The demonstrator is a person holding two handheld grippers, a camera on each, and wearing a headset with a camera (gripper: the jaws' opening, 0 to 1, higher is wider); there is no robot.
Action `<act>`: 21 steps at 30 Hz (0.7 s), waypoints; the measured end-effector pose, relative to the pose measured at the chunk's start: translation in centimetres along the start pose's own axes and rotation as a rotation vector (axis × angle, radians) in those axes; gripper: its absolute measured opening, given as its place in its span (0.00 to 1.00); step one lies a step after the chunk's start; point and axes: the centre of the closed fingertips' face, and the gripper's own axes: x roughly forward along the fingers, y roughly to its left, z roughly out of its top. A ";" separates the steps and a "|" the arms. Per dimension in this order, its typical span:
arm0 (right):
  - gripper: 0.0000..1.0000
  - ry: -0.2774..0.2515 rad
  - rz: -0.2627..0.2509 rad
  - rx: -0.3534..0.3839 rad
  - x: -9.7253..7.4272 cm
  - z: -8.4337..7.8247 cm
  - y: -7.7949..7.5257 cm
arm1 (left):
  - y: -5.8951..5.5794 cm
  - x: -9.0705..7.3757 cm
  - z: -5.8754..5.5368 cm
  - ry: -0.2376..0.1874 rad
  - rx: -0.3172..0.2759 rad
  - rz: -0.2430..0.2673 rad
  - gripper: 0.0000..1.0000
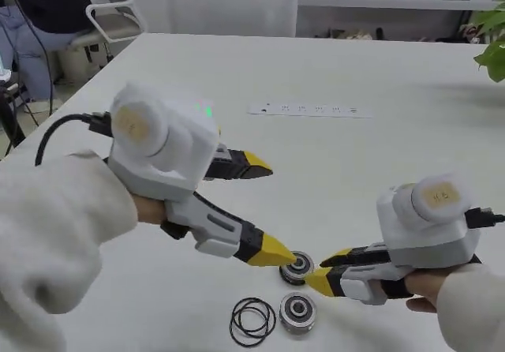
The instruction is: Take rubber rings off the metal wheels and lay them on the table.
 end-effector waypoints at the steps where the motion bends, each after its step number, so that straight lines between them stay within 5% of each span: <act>1: 0.20 0.002 0.000 -0.004 0.0 0.0 0.0 | 0.0 0.4 -0.3 0.011 0.009 -0.001 0.65; 5: 0.20 0.004 0.003 -0.024 0.1 -0.1 0.2 | -0.3 1.6 -1.2 0.020 0.029 -0.009 0.64; 15: 0.19 0.011 0.007 -0.055 0.3 -0.2 0.3 | -0.2 3.5 -4.1 -0.007 -0.097 0.017 0.45; 21: 0.19 0.016 0.006 -0.058 0.3 -0.3 0.3 | -0.3 4.3 -4.7 -0.033 -0.166 0.032 0.33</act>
